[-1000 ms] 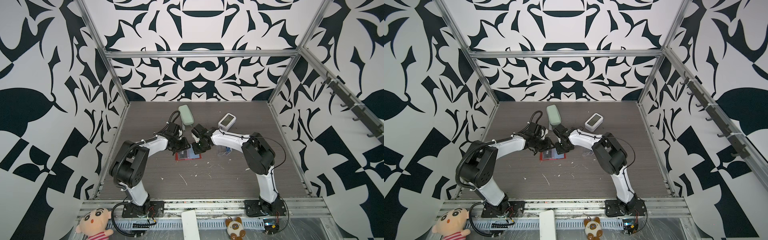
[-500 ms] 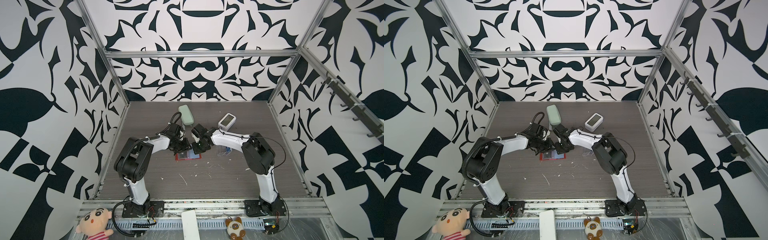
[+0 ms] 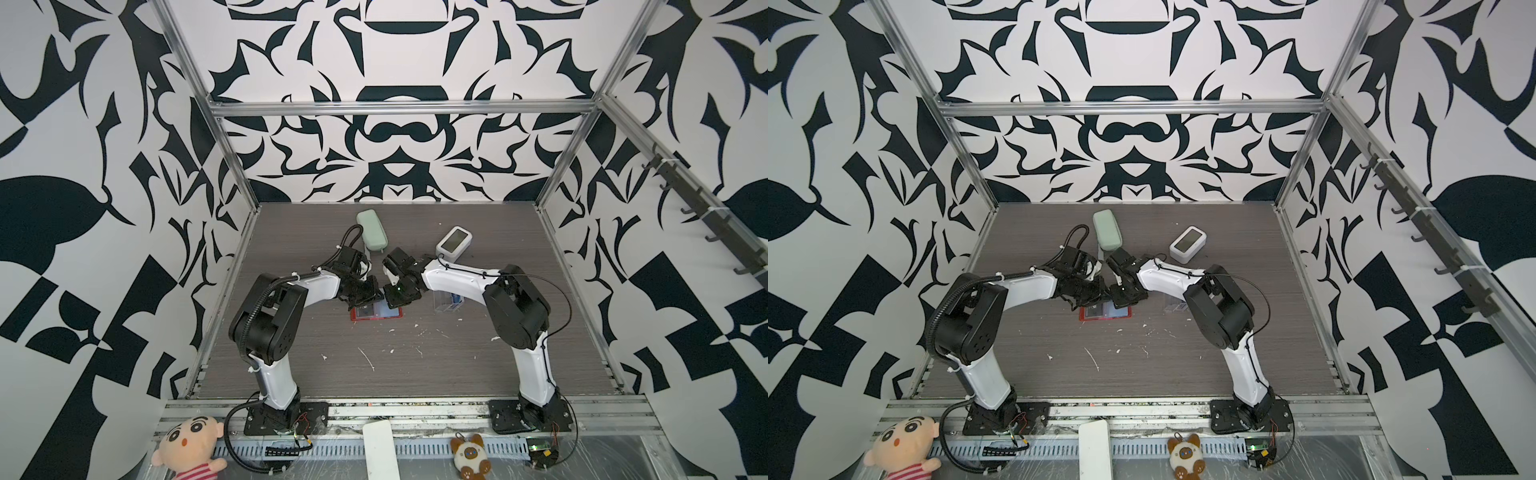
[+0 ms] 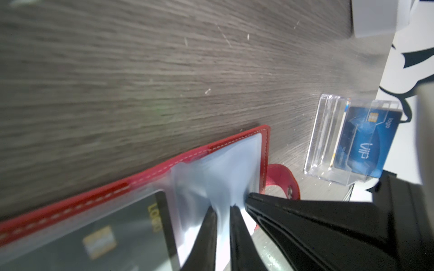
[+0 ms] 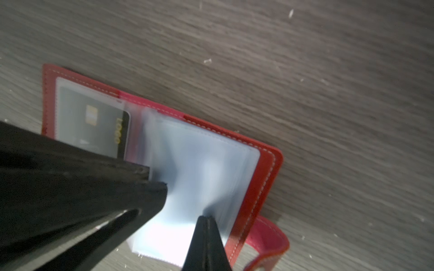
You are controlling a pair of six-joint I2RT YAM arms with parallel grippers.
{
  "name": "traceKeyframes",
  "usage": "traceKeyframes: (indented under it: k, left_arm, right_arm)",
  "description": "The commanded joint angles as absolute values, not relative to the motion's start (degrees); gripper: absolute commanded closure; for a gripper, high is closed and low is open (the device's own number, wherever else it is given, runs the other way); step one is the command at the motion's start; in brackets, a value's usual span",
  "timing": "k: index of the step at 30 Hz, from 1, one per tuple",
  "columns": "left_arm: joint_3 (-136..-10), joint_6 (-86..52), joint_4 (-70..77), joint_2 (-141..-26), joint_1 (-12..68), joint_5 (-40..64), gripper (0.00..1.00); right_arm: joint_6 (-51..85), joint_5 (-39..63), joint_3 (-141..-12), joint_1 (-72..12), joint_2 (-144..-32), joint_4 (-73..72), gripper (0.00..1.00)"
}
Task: Insert credit cards into a card holder
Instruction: Flip over the card slot on the card holder.
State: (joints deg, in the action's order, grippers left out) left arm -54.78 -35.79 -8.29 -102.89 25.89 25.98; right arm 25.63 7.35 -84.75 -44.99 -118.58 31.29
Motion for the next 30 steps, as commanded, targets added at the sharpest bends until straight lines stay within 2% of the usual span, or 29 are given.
traceKeyframes:
  k: [1,2,8,17,30]
  left_arm:
    - [-53.98,-36.04,-7.65,-103.23,26.10,26.48,0.97]
    - [-53.85,-36.01,-7.64,-102.86,26.10,26.09,1.00]
    - [-53.28,-35.86,-7.91,-100.84,26.15,24.04,1.00]
    - [-52.56,-35.77,-8.09,-99.69,26.15,23.05,1.00]
    - [-51.77,-35.77,-7.12,-98.55,26.13,23.17,1.00]
  right_arm:
    - [26.68,6.36,-82.67,-45.06,-117.64,30.76,1.00]
    - [26.80,5.84,-82.33,-45.09,-116.88,30.42,1.00]
    - [27.77,1.38,-80.50,-45.06,-112.83,29.40,1.00]
    - [28.90,-0.26,-80.41,-44.99,-112.63,29.34,1.00]
    - [28.48,3.64,-81.32,-45.00,-113.12,28.63,0.99]
